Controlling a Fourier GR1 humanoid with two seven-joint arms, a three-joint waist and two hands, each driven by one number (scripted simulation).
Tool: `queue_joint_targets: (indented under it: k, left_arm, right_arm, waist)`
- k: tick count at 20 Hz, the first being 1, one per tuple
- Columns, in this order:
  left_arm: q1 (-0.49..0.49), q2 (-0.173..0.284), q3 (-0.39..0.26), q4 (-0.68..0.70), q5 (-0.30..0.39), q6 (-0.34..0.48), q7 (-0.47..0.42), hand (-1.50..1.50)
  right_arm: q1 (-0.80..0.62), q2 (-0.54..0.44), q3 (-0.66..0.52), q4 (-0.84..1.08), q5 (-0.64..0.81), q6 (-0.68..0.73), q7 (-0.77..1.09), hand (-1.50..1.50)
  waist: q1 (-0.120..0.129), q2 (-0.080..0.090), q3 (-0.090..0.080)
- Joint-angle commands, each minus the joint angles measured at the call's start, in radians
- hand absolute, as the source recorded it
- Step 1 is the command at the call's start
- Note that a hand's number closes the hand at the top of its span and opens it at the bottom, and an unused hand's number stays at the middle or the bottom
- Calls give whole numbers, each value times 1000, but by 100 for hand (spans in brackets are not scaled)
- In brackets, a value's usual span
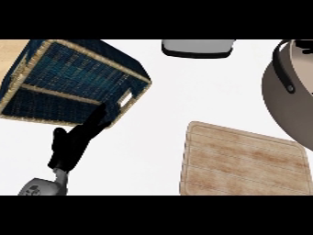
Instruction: Pick the tomato from the cutting board and place it in the pot
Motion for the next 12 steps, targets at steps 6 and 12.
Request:
queue_joint_targets:
  k: [6,12]
  left_arm:
    - [-45,-13,20,60,1,1,7,0]
    - [-31,-10,2,35,-17,-4,1,0]
  right_arm:
    - [-68,-146,-273,113,-262,123,68,-150]
    - [-36,-229,-346,138,-336,194,101,-150]
  waist:
    - [-6,12,-2]
    - [18,16,1]
